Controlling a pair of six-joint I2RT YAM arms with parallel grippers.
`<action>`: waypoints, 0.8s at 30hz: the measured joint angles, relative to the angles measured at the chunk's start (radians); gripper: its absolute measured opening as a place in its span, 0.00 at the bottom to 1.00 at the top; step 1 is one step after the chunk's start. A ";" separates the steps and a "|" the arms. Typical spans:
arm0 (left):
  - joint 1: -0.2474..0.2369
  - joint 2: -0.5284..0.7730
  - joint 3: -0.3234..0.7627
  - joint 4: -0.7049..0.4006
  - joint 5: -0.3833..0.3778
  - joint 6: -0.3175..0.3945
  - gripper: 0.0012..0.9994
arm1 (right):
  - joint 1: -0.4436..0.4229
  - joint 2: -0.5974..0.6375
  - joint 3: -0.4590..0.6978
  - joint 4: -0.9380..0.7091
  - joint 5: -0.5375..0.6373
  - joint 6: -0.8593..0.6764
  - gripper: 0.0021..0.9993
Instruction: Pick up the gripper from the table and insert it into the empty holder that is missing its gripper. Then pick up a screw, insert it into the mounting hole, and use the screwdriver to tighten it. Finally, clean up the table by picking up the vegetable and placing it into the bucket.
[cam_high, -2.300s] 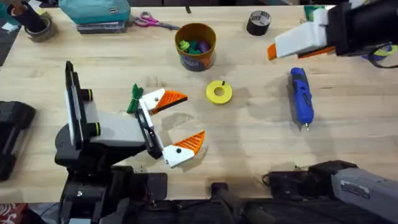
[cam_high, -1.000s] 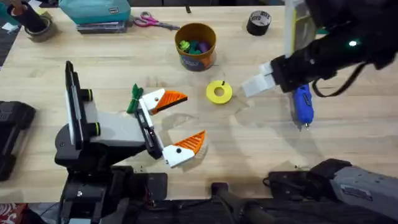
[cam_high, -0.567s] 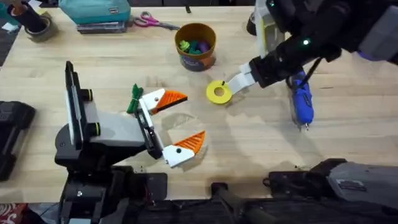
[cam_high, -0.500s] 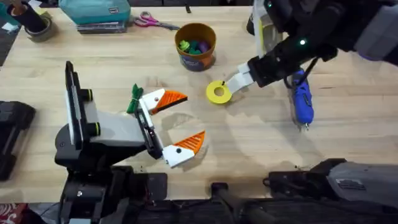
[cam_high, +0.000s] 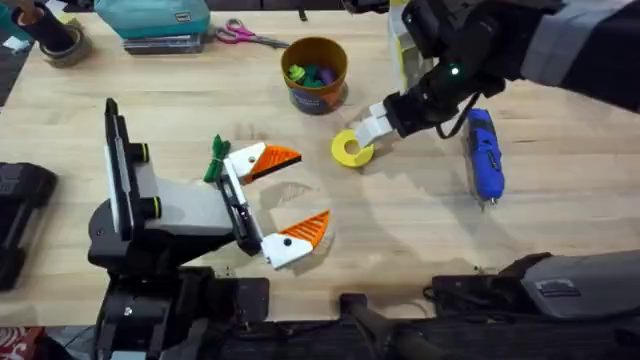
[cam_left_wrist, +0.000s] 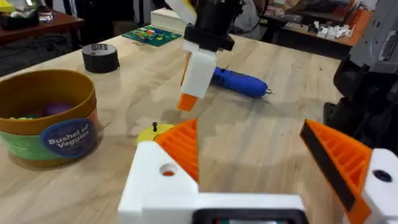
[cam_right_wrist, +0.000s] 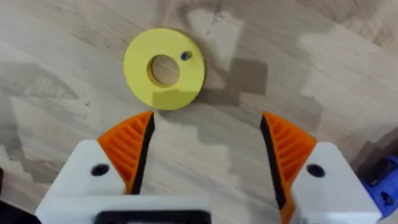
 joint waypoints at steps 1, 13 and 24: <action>0.000 0.000 0.000 0.000 0.000 0.000 0.99 | 0.000 0.003 0.000 0.005 0.000 0.002 1.00; 0.000 0.000 0.000 0.000 0.000 0.000 0.99 | 0.021 0.072 0.000 0.086 0.000 0.020 0.99; 0.000 0.000 0.000 0.000 0.000 0.000 0.99 | 0.023 0.113 0.000 0.150 0.000 0.042 0.97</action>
